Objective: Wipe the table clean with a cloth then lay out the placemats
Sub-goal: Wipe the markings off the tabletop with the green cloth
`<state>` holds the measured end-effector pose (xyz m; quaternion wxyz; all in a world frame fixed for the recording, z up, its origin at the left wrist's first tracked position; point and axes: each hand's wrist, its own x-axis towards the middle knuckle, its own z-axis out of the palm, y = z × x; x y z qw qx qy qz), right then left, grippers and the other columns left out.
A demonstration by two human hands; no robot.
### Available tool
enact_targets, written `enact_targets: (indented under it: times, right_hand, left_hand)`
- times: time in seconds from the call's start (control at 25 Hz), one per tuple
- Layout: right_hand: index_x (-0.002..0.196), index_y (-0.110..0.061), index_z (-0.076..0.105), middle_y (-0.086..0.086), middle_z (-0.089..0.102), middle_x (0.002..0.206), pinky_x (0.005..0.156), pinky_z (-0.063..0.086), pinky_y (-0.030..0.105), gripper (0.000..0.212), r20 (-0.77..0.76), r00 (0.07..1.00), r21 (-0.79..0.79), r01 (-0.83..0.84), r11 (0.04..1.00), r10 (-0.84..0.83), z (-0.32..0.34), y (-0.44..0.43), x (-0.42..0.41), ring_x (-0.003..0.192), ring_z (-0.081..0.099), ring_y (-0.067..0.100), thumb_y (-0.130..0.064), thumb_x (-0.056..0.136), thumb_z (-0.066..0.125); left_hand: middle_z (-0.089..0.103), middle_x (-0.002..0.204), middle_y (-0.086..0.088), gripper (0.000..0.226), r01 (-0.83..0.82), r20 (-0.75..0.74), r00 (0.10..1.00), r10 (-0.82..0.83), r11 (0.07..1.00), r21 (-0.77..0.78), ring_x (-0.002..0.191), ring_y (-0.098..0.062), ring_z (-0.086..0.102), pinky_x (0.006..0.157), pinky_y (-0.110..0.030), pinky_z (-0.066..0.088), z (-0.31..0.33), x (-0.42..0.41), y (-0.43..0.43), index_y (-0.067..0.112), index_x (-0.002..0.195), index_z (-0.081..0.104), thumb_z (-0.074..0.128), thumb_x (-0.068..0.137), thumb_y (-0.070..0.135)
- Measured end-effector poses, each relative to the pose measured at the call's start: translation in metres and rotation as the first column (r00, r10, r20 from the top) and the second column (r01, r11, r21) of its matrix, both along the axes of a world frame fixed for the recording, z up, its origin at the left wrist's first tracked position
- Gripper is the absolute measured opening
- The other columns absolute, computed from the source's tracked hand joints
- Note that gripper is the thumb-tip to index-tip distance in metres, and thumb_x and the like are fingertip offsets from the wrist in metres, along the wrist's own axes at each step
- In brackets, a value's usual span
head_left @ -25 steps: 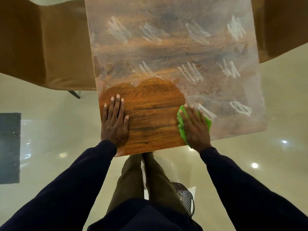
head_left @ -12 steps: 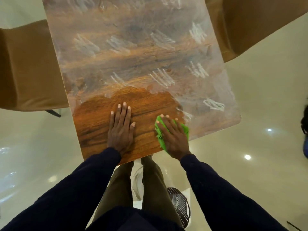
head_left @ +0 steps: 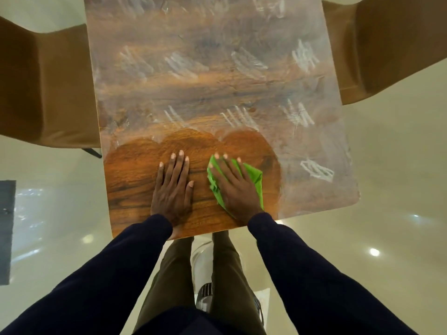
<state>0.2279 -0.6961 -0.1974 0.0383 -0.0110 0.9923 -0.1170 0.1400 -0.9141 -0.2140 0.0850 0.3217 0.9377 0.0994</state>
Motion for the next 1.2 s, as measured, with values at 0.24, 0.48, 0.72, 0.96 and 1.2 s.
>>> enact_targets:
  times: [0.24,0.48,0.72,0.96,1.2]
  right_hand:
    - [0.164,-0.014,0.035,0.012,0.021,0.175,0.13,0.015,0.058,0.056,0.008,0.972,0.039,0.234,0.972,-0.234,0.007,0.084,-0.001,0.163,0.015,0.031,-0.035,0.112,0.033]
    - [0.164,-0.014,0.033,0.014,0.018,0.175,0.13,0.011,0.059,0.055,-0.049,0.978,-0.017,0.204,0.979,-0.205,0.001,0.007,-0.07,0.163,0.011,0.035,-0.032,0.112,0.029]
    - [0.163,-0.014,0.036,0.015,0.023,0.173,0.127,0.022,0.062,0.063,0.01,0.969,0.025,-0.247,0.969,0.247,-0.002,0.058,0.068,0.161,0.02,0.035,-0.042,0.109,0.051]
    - [0.164,-0.014,0.032,0.013,0.021,0.174,0.129,0.017,0.059,0.059,-0.015,0.927,0.048,0.375,0.926,-0.375,0.007,0.122,-0.006,0.162,0.017,0.032,-0.031,0.108,0.036]
    - [0.166,-0.017,0.028,0.013,0.014,0.176,0.129,0.012,0.062,0.061,0.027,0.988,0.005,0.152,0.988,-0.152,0.003,0.031,-0.007,0.163,0.007,0.033,-0.038,0.11,0.039]
  left_hand:
    - [0.005,0.178,-0.013,0.067,-0.017,-0.007,1.0,0.017,1.0,0.0,0.165,-0.029,0.005,0.133,-0.054,0.007,0.0,0.0,0.001,0.005,0.168,0.015,0.027,0.111,0.036]
    - [0.006,0.178,-0.014,0.066,-0.012,-0.009,1.0,0.012,1.0,-0.018,0.165,-0.028,0.005,0.133,-0.055,0.01,0.003,0.0,0.002,0.005,0.169,0.015,0.024,0.112,0.037]
    - [0.004,0.178,-0.013,0.066,-0.017,0.004,1.0,0.017,1.0,0.006,0.166,-0.028,0.004,0.134,-0.053,0.007,0.004,0.001,0.003,0.005,0.169,0.014,0.025,0.112,0.037]
    - [0.006,0.178,-0.014,0.066,-0.015,-0.018,1.0,0.016,1.0,0.019,0.165,-0.029,0.005,0.134,-0.053,0.006,0.001,0.001,0.002,0.005,0.169,0.015,0.027,0.112,0.035]
    - [0.019,0.175,-0.018,0.063,0.013,-0.017,1.0,-0.01,0.985,0.174,0.164,-0.033,0.014,0.134,-0.052,0.004,-0.004,0.008,0.011,0.003,0.166,0.025,0.032,0.112,0.035]
